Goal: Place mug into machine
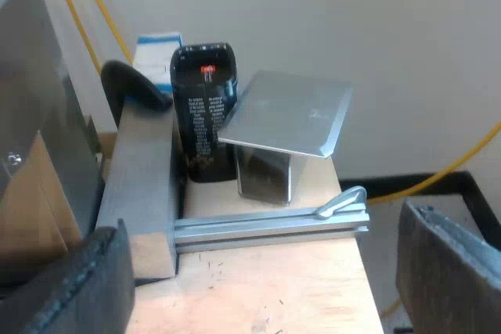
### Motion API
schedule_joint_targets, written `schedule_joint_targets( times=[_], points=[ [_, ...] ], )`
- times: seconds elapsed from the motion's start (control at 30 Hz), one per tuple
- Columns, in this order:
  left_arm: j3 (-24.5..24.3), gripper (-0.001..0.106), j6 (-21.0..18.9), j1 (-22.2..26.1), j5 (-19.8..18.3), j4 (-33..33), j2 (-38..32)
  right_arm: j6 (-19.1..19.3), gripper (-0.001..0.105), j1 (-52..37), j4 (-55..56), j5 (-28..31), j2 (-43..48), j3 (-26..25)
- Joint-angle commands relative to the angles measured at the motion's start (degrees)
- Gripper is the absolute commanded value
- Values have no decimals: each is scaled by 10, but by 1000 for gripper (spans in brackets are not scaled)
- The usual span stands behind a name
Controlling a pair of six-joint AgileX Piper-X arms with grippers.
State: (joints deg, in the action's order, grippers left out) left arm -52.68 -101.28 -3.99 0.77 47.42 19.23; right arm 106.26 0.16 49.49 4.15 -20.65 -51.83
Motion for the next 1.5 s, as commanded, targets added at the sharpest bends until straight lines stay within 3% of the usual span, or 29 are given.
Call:
schedule_joint_targets(
  times=[0.03,0.07,0.27,0.4,0.43,0.47,0.6,0.7,0.8,1.07,1.33,1.5],
  points=[
    [17,99,-1,0,9,18,-50,10,71,-2,-4,-4,55,20],
    [31,99,-1,0,9,34,-94,5,71,-2,-4,-4,107,39],
    [56,99,-1,0,8,100,-219,6,71,-2,38,-1,226,64],
    [58,99,-1,0,7,125,-247,-12,71,-2,114,5,234,52],
    [55,99,-1,0,8,185,-285,-16,71,-2,131,-2,234,53],
    [43,99,-2,3,1,220,-277,-16,71,-2,138,-6,238,55],
    [44,99,1,4,-8,243,-278,-28,71,-2,137,-6,239,57],
    [44,99,0,4,-8,242,-282,-28,71,0,129,-6,239,59],
    [59,99,0,4,-8,199,-280,-28,71,0,109,-9,239,67],
    [146,99,-2,4,-34,38,-280,-33,71,0,46,-74,237,135],
    [222,99,-2,4,-44,30,-279,-33,71,0,46,-74,236,229],
    [235,99,-2,4,-44,70,-279,-33,71,0,33,-75,236,248]
  ],
)
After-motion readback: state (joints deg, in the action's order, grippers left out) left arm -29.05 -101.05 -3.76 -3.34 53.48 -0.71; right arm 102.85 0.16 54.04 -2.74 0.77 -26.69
